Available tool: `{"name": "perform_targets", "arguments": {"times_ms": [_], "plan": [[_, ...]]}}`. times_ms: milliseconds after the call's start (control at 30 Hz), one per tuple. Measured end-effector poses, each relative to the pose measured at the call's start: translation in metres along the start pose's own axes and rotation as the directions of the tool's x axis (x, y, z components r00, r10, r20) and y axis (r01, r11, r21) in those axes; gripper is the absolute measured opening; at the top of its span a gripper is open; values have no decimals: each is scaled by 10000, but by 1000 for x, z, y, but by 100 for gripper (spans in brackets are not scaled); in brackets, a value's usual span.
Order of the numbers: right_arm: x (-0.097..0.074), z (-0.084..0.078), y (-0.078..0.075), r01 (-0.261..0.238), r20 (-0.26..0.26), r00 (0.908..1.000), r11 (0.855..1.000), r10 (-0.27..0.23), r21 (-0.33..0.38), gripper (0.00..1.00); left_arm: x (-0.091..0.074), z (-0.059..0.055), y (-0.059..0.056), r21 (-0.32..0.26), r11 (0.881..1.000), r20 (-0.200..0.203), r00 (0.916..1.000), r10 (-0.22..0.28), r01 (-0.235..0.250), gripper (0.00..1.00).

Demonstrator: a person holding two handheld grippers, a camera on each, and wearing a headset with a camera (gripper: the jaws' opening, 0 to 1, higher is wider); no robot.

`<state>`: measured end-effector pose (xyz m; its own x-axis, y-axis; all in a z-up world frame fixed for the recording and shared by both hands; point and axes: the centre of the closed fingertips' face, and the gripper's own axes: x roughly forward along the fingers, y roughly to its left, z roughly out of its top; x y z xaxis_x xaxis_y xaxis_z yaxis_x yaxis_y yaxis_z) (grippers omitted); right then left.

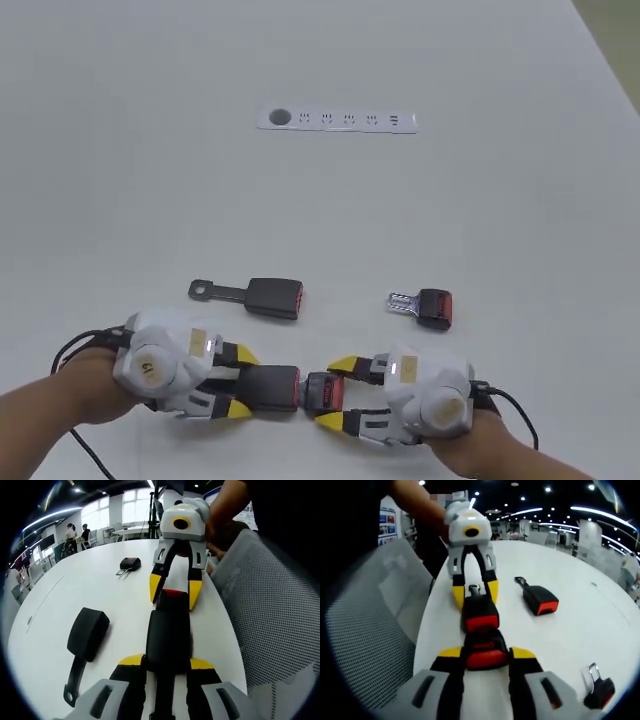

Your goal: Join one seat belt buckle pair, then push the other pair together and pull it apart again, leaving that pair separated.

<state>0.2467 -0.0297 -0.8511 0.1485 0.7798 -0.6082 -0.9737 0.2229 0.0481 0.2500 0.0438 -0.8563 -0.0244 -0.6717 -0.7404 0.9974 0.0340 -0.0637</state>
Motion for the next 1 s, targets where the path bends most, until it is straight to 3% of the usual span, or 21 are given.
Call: {"name": "perform_targets", "arguments": {"times_ms": [300,467,600,633,667,700,767,833,867,967,1000], "plan": [[1,0,1,3,-54,10000,10000,-3,-38,34,0,2,-1,-22,10000,-46,10000,45,-45,32],[2,1,2,-179,-360,9992,9998,175,-113,35,0,5,-2,325,9995,-450,9990,-52,67,33],[1,4,3,53,-571,9983,9991,-78,-432,37,1,3,-2,244,9997,-806,9967,76,-57,33],[0,5,-2,469,-561,9973,9985,-484,-282,41,0,2,-3,309,9995,-954,9954,120,-91,34],[-2,11,-1,440,-307,9985,9990,-444,-124,50,0,3,-1,584,9981,-997,9947,252,-194,35],[-3,15,-1,544,-33,9985,9982,-544,242,58,-1,2,1,318,9981,-1194,9913,553,-518,36],[-7,16,-7,875,-7,9962,9954,-875,386,68,-5,-1,1,509,9966,-1445,9870,709,-642,46],[-13,19,-8,929,120,9955,9946,-936,473,69,-9,5,-1,373,9967,-1115,9909,760,-722,59],[-16,21,-8,981,177,9949,9941,-990,458,72,-12,12,0,141,9953,-653,9932,962,-954,62],[-26,25,-13,1280,303,9912,9914,-1288,252,81,-25,20,12,-220,9852,-176,9853,1699,-1703,67],[-30,27,-15,1314,376,9904,9907,-1327,343,82,-27,21,15,-649,9818,-3,9839,1789,-1786,73]]}}
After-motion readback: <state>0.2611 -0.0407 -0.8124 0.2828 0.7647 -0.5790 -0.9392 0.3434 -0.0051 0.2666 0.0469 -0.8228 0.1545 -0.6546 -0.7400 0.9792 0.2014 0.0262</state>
